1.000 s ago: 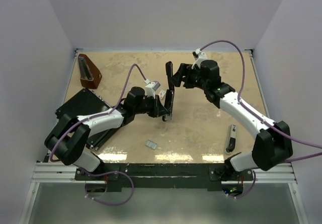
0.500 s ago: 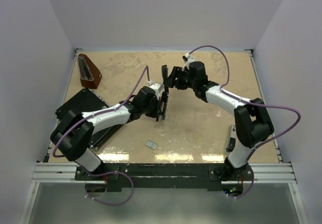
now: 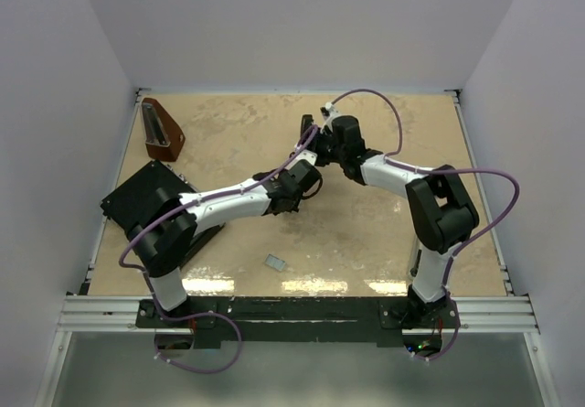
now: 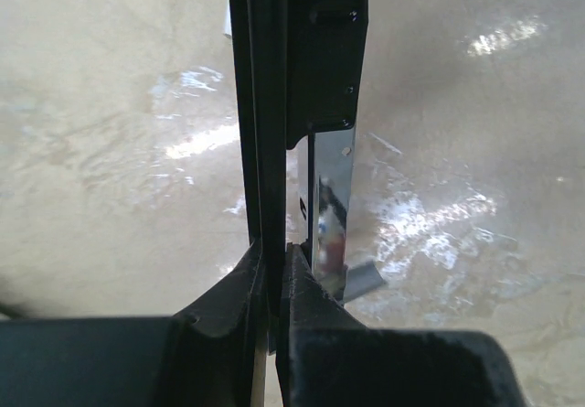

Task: Unload the staples from the stapler

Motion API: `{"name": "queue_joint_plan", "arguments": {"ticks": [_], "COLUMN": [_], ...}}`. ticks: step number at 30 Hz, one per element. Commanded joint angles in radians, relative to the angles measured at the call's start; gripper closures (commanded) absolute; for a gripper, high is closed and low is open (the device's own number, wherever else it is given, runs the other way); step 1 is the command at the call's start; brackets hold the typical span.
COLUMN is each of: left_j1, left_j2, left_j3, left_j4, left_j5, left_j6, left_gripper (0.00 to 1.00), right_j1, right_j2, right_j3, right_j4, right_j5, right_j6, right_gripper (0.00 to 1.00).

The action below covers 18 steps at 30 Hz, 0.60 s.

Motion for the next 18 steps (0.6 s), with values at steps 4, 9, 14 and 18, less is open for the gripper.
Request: {"name": "queue_joint_plan", "arguments": {"ticks": [4, 9, 14, 18], "left_j1": [-0.062, -0.062, 0.007, 0.100], "left_j2": [0.075, 0.060, -0.011, -0.122], "left_j3": [0.172, 0.150, 0.057, -0.064], "left_j4": [-0.166, -0.146, 0.001, 0.162], "left_j5": [-0.358, -0.343, -0.010, 0.281], "left_j6": [-0.020, -0.017, -0.020, -0.032], "left_gripper": [1.00, 1.00, 1.00, 1.00], "right_j1": [0.001, -0.001, -0.005, -0.033], "right_j2": [0.007, 0.008, -0.007, -0.029], "right_j3": [0.000, 0.008, 0.017, 0.043], "right_j4": [0.087, 0.082, 0.064, 0.013], "right_j5": [-0.044, -0.046, -0.069, -0.089], "right_j6": [0.012, 0.015, 0.002, -0.034], "right_gripper": [0.66, 0.69, 0.50, 0.43]}}
